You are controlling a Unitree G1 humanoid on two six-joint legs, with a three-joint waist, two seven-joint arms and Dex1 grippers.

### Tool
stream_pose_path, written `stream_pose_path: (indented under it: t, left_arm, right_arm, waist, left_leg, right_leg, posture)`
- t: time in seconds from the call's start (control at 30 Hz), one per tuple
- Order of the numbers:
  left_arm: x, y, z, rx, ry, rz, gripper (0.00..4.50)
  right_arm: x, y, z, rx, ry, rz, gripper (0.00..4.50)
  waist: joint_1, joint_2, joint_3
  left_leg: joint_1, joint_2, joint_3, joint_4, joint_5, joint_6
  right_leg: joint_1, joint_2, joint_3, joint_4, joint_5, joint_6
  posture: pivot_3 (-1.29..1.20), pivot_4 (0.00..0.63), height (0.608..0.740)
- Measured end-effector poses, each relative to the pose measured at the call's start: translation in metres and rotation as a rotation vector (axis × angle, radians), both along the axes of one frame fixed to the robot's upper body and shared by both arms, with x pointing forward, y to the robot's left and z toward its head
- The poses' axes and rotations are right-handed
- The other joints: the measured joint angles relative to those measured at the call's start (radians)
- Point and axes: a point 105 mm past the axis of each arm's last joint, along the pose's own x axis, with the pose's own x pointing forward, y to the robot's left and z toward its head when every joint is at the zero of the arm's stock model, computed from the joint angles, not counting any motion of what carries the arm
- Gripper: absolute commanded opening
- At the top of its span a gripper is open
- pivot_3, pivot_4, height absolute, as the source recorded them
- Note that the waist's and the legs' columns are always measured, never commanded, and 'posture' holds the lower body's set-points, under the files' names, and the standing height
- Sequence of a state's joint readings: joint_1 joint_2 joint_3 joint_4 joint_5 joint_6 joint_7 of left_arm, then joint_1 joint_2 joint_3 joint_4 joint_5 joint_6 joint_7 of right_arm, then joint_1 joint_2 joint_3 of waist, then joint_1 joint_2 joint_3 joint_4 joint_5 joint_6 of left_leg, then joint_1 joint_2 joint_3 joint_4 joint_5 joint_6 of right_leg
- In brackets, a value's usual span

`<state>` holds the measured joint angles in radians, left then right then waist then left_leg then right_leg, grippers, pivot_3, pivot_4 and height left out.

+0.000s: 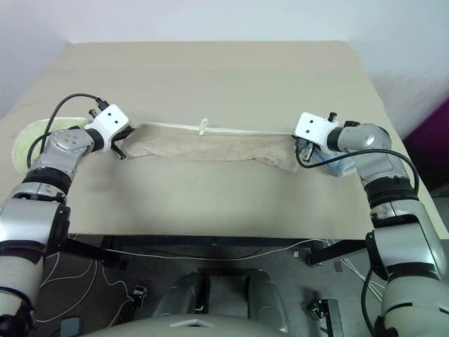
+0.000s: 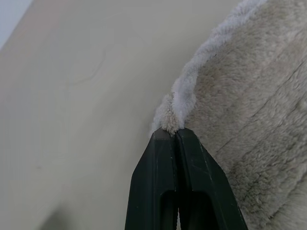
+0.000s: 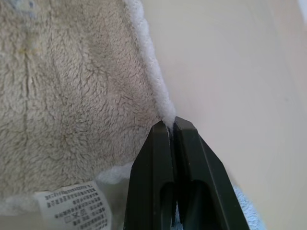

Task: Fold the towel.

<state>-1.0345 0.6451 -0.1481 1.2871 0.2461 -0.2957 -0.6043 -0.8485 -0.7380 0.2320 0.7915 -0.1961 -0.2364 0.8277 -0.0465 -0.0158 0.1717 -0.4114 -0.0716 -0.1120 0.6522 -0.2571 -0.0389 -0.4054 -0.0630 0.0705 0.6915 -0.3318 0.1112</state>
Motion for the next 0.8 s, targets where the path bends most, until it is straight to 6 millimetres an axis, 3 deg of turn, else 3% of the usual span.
stream_pose_path:
  t: [0.07,0.37,0.43,0.47,0.63,0.8]
  left_arm:
    - [-0.001,0.004,-0.003,0.001,0.012,0.015,1.33]
    - [-0.002,0.015,0.0,-0.008,0.003,0.061,4.41]
    - [-0.002,0.018,0.003,-0.036,-0.009,0.084,4.5]
    - [-0.002,0.019,0.005,-0.06,-0.02,0.093,4.5]
    - [-0.001,0.029,0.014,-0.181,-0.057,0.162,4.5]
    - [-0.004,0.031,0.032,-0.268,-0.099,0.111,4.5]
  right_arm:
    - [0.0,-0.002,-0.004,-0.002,0.008,-0.003,0.69]
    - [-0.008,0.002,0.003,0.047,-0.017,0.041,3.68]
    - [-0.007,0.0,0.017,0.063,-0.079,0.026,4.35]
    - [-0.008,-0.002,0.027,0.077,-0.114,0.019,4.47]
    - [-0.031,-0.006,0.053,0.299,-0.159,-0.043,4.47]
    - [-0.068,0.011,0.051,0.811,0.075,-0.149,4.47]
  waist:
    - [0.0,0.0,0.0]
    - [-0.001,0.0,0.0]
    - [0.0,0.0,0.0]
    - [0.002,0.0,0.0]
    - [0.004,0.0,0.0]
    - [0.003,-0.001,0.0]
  left_leg:
    - [0.0,0.0,0.0,0.0,0.0,0.0]
    - [0.0,0.0,0.0,0.0,0.0,0.0]
    - [0.0,0.0,0.0,0.0,0.0,0.0]
    - [0.0,0.0,0.0,0.0,0.0,0.0]
    - [-0.001,0.0,-0.001,0.001,0.0,0.0]
    - [-0.002,0.001,-0.003,0.002,0.0,0.0]
  right_leg:
    - [0.0,0.0,0.0,0.0,0.0,0.0]
    - [0.0,0.0,0.0,0.001,0.0,0.0]
    - [0.0,0.0,0.0,0.001,0.0,0.0]
    - [0.0,0.0,0.0,0.001,0.0,0.0]
    - [0.0,0.0,0.0,0.001,0.0,0.0]
    - [-0.001,-0.001,0.0,0.001,0.0,0.0]
  posture:
    - [0.0,0.15,0.74]
    - [0.0,0.15,0.74]
    - [0.0,0.15,0.74]
    - [0.0,0.15,0.74]
    - [0.0,0.15,0.74]
    - [0.0,0.15,0.74]
